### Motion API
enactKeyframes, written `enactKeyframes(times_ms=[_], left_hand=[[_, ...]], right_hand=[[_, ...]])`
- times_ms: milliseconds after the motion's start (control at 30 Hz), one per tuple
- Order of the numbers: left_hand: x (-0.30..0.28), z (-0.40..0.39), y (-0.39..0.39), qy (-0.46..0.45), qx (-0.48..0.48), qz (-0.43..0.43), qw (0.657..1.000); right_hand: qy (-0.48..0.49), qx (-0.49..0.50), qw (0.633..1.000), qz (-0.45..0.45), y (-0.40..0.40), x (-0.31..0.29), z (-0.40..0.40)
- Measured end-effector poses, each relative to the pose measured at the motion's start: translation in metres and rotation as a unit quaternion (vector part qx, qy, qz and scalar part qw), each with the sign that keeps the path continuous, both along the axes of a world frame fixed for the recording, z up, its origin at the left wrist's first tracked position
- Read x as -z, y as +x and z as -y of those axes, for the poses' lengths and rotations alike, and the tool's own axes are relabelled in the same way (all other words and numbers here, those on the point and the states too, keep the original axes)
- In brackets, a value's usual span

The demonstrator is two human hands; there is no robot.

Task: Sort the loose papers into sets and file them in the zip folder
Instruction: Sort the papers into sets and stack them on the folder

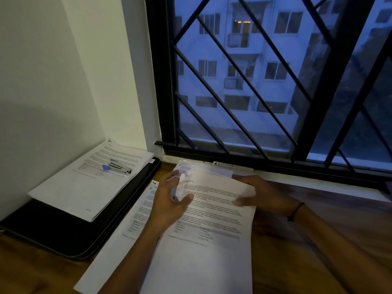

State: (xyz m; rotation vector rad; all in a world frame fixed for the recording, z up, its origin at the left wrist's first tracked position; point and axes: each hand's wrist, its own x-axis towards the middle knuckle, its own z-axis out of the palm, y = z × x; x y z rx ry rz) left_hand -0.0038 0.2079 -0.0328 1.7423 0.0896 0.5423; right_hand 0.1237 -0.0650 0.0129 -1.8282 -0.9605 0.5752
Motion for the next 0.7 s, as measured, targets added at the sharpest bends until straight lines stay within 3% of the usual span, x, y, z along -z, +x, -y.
enactKeyframes(times_ms=[67, 233, 300, 367, 467, 567, 700], left_hand=[[-0.001, -0.001, 0.001, 0.017, -0.014, 0.004, 1.000], [-0.010, -0.002, 0.000, -0.105, 0.042, -0.052, 0.992], [-0.016, 0.002, -0.004, -0.109, 0.061, -0.046, 0.991], [-0.021, 0.009, -0.007, -0.122, 0.054, -0.035, 0.990], [-0.030, 0.017, -0.009, -0.157, 0.042, -0.002, 0.987], [-0.040, 0.023, -0.009, -0.195, 0.023, 0.017, 0.980], [-0.055, 0.034, -0.008, -0.213, 0.016, 0.009, 0.977]], right_hand=[[0.026, 0.018, 1.000, -0.003, -0.004, 0.001, 0.004], [0.121, 0.121, 0.985, -0.007, -0.010, 0.001, 0.006], [0.212, 0.184, 0.953, -0.114, -0.014, 0.007, 0.006], [0.280, 0.183, 0.913, -0.235, -0.021, 0.013, 0.006], [0.272, 0.123, 0.905, -0.304, -0.042, 0.013, 0.004], [0.244, 0.109, 0.924, -0.275, -0.054, 0.006, 0.000], [0.244, 0.152, 0.942, -0.174, -0.060, -0.015, -0.009]])
